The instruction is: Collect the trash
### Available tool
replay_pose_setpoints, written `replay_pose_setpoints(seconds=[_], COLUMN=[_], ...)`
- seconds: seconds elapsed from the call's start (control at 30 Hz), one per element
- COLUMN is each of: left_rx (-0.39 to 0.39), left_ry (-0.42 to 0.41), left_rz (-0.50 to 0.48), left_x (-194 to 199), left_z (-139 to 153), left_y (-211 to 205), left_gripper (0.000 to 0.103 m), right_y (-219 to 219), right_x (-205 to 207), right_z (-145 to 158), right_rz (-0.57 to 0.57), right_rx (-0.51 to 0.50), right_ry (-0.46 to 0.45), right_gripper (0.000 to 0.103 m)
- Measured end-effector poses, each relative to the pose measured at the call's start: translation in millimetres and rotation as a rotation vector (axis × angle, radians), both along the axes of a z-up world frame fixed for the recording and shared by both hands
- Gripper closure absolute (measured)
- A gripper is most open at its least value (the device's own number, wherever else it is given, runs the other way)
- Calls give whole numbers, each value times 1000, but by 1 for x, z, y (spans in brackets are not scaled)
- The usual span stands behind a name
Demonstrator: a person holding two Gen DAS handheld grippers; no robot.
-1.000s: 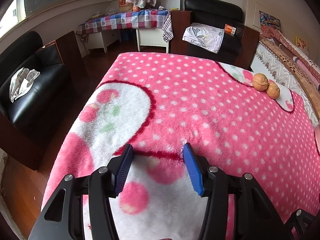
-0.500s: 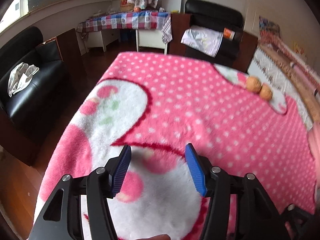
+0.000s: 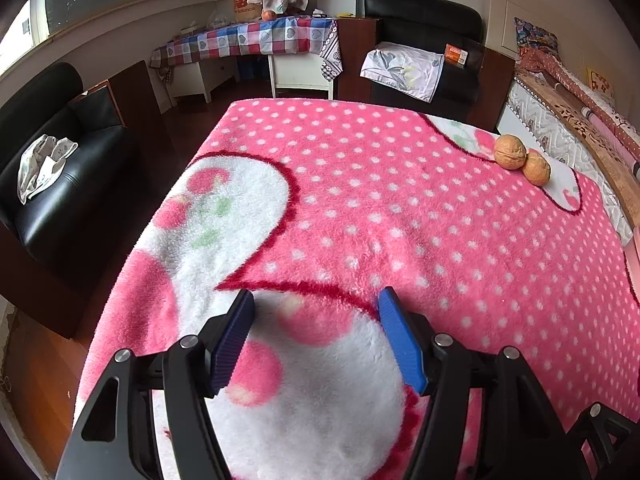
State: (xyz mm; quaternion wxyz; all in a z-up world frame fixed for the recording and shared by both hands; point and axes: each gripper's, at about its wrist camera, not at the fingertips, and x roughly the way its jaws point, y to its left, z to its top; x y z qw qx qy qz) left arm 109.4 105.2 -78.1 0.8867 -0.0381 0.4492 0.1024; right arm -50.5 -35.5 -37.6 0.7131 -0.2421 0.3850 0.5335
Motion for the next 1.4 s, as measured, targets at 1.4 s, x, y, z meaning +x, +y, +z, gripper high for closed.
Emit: replay_pose_setpoints(seconds=[1.4], left_rx=[-19], left_ry=[-6], left_rz=[-3], left_x=[-1], left_z=[0], left_y=[1], left_gripper=[38], right_y=[-1], right_x=[3], right_z=[0], right_rz=[0], right_rx=[1], right_ry=[0], right_gripper=[6])
